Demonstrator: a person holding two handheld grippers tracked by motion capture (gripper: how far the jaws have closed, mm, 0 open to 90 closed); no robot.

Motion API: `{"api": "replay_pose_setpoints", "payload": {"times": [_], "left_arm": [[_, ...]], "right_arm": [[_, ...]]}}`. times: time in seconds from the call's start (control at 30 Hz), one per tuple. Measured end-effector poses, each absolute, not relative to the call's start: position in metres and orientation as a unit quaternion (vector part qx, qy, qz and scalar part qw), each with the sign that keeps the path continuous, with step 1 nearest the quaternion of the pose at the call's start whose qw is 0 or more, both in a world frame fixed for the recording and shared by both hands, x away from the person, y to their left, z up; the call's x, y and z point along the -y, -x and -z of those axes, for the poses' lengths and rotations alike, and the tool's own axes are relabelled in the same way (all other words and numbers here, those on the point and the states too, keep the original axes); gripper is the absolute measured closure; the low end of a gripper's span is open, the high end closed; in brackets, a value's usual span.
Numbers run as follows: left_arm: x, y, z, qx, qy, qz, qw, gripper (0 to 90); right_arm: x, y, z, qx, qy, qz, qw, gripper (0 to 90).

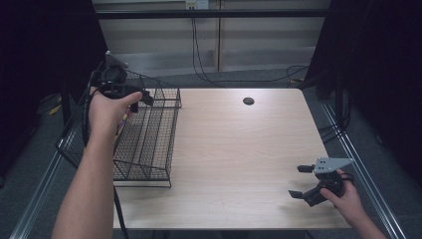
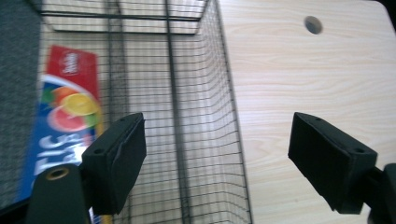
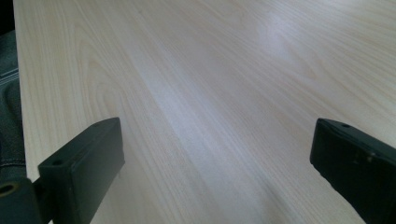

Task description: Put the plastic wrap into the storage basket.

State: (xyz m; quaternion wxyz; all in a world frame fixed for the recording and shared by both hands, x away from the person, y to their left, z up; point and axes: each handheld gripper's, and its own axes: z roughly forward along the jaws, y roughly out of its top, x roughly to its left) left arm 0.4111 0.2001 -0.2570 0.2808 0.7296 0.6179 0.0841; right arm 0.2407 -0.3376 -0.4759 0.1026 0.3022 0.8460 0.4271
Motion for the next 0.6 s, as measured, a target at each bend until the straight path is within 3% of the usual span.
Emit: {"api": "replay_pose_setpoints", "payload": {"times": [0.6], "left_arm": [[-0.152,-0.416,0.284,-0.574,-0.755,-0.070,0.309,12.1]], "right_arm": [[0.338,-0.240,0.477,-0.846,-0.301,-0.427,0.103,2.5]]}}
